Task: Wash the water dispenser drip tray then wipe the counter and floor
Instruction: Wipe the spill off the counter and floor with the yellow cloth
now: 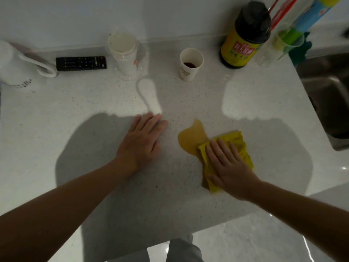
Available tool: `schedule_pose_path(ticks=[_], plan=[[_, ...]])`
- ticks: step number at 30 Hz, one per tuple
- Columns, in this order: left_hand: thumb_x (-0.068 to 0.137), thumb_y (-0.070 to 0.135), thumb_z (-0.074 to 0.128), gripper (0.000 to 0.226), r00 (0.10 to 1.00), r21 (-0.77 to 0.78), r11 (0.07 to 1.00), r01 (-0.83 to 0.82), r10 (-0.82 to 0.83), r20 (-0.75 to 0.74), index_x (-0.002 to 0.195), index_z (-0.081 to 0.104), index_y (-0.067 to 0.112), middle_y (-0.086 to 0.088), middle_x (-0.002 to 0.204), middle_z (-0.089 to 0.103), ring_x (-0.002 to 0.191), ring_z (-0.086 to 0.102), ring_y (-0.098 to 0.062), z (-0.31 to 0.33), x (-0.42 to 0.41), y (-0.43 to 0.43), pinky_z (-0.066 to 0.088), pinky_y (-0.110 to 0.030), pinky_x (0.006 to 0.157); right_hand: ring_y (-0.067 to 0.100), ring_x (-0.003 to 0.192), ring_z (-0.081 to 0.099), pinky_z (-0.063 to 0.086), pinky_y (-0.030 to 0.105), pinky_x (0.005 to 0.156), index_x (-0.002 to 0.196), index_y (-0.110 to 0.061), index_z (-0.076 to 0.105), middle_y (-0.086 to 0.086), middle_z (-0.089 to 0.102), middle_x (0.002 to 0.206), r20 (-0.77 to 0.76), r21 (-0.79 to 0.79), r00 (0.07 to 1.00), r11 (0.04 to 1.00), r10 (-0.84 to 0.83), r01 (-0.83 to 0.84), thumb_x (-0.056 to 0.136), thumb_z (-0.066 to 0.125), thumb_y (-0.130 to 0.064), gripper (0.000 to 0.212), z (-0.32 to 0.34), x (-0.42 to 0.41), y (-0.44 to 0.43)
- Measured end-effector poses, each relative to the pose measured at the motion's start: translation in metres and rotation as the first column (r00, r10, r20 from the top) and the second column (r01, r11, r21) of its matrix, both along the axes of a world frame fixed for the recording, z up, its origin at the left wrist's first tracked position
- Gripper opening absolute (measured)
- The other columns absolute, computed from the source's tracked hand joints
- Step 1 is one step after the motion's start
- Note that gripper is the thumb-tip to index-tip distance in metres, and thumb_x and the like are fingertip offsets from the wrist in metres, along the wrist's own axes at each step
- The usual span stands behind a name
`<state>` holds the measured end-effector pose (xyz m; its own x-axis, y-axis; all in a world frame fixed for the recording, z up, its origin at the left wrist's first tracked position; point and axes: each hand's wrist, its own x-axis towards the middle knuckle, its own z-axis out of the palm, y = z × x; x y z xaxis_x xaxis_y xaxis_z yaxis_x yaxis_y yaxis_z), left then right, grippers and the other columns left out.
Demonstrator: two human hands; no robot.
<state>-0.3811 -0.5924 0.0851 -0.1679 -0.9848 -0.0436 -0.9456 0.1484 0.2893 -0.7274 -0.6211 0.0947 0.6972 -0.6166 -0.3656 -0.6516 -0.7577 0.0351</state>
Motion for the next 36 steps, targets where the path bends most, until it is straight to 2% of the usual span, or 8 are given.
schedule_pose_path(ticks=[4, 7, 11, 16, 19, 22, 30, 36], plan=[[0.096, 0.032, 0.038, 0.065, 1.000, -0.028, 1.000, -0.014, 0.013, -0.024, 0.159, 0.037, 0.013, -0.011, 0.165, 0.037, 0.155, 0.028, -0.031, -0.005, 0.001, 0.001, 0.017, -0.055, 0.127, 0.044, 0.159, 0.004, 0.006, 0.063, 0.125, 0.165, -0.007, 0.010, 0.020, 0.005, 0.172, 0.096, 0.046, 0.857, 0.862, -0.507, 0.505, 0.104, 0.015, -0.064, 0.084, -0.008, 0.078, 0.048], [0.096, 0.030, 0.038, 0.063, 0.994, -0.048, 0.997, -0.054, 0.049, -0.101, 0.156, 0.041, 0.010, -0.015, 0.159, 0.043, 0.151, 0.035, -0.033, -0.003, 0.000, 0.002, 0.021, -0.054, 0.127, 0.043, 0.158, -0.010, -0.006, 0.063, 0.124, 0.165, -0.008, -0.005, 0.021, -0.009, 0.173, 0.074, 0.151, 0.624, 0.627, -0.778, 0.764, 0.102, 0.019, -0.063, 0.087, -0.002, 0.150, 0.046], [0.095, 0.023, 0.047, 0.046, 0.934, -0.133, 0.956, -0.263, 0.217, -0.282, 0.133, 0.065, 0.005, -0.020, 0.128, 0.065, 0.123, 0.059, -0.042, 0.015, -0.006, 0.011, 0.046, -0.054, 0.107, 0.035, 0.157, -0.024, -0.012, 0.058, 0.124, 0.164, -0.014, -0.014, 0.012, -0.022, 0.172, 0.075, 0.373, 0.432, 0.427, -0.899, 0.824, 0.106, 0.026, -0.057, 0.083, 0.017, 0.171, 0.031], [0.096, 0.039, 0.050, 0.029, 0.893, 0.047, 0.986, -0.157, 0.162, -0.420, 0.103, 0.068, 0.017, -0.005, 0.098, 0.067, 0.088, 0.065, -0.026, 0.046, -0.092, 0.037, 0.055, -0.040, 0.074, 0.021, 0.135, 0.048, 0.041, 0.041, 0.110, 0.154, -0.025, 0.042, 0.004, 0.048, 0.157, 0.269, 0.694, 0.145, 0.296, -0.952, 0.656, 0.106, 0.045, -0.035, 0.049, 0.064, 0.091, 0.018], [0.099, 0.053, 0.051, 0.034, 0.874, 0.290, 0.924, -0.250, 0.344, -0.343, 0.102, 0.061, 0.021, -0.002, 0.099, 0.067, 0.094, 0.065, -0.022, 0.043, -0.130, 0.033, 0.053, -0.040, 0.081, 0.027, 0.131, 0.055, 0.041, 0.041, 0.109, 0.143, -0.013, 0.056, 0.010, 0.059, 0.144, 0.417, 0.470, 0.267, 0.457, -0.869, 0.755, 0.101, 0.058, -0.021, 0.043, 0.069, 0.033, 0.007], [0.096, 0.063, 0.050, 0.042, 0.894, 0.283, 0.881, -0.379, 0.428, -0.135, 0.098, 0.060, 0.022, -0.003, 0.097, 0.070, 0.093, 0.069, -0.027, 0.038, -0.126, 0.020, 0.052, -0.037, 0.076, 0.045, 0.129, 0.054, 0.040, 0.052, 0.112, 0.139, 0.002, 0.055, 0.025, 0.058, 0.139, 0.433, 0.271, 0.442, 0.581, -0.786, 0.768, 0.099, 0.057, -0.011, 0.042, 0.052, -0.018, -0.017], [0.091, 0.072, 0.050, 0.076, 0.831, 0.062, 0.911, -0.407, 0.341, 0.440, 0.135, 0.054, 0.010, -0.009, 0.123, 0.063, 0.111, 0.062, -0.029, 0.041, -0.078, -0.010, 0.048, -0.042, 0.090, 0.026, 0.161, -0.009, 0.001, 0.048, 0.130, 0.165, -0.016, -0.007, 0.010, -0.008, 0.174, 0.273, 0.063, 0.737, 0.776, -0.618, 0.628, 0.104, 0.008, -0.057, 0.076, -0.007, -0.076, -0.032], [0.108, 0.042, 0.038, 0.070, 0.944, 0.140, 0.954, -0.265, 0.227, 0.238, 0.162, 0.021, 0.001, -0.024, 0.168, 0.020, 0.156, 0.018, -0.041, 0.021, -0.112, -0.039, 0.018, -0.051, 0.127, 0.025, 0.161, -0.010, 0.003, 0.049, 0.130, 0.165, -0.017, -0.011, 0.011, -0.009, 0.174, 0.272, 0.022, 0.741, 0.774, -0.614, 0.633, 0.107, 0.010, -0.056, 0.074, -0.018, -0.079, -0.033]])
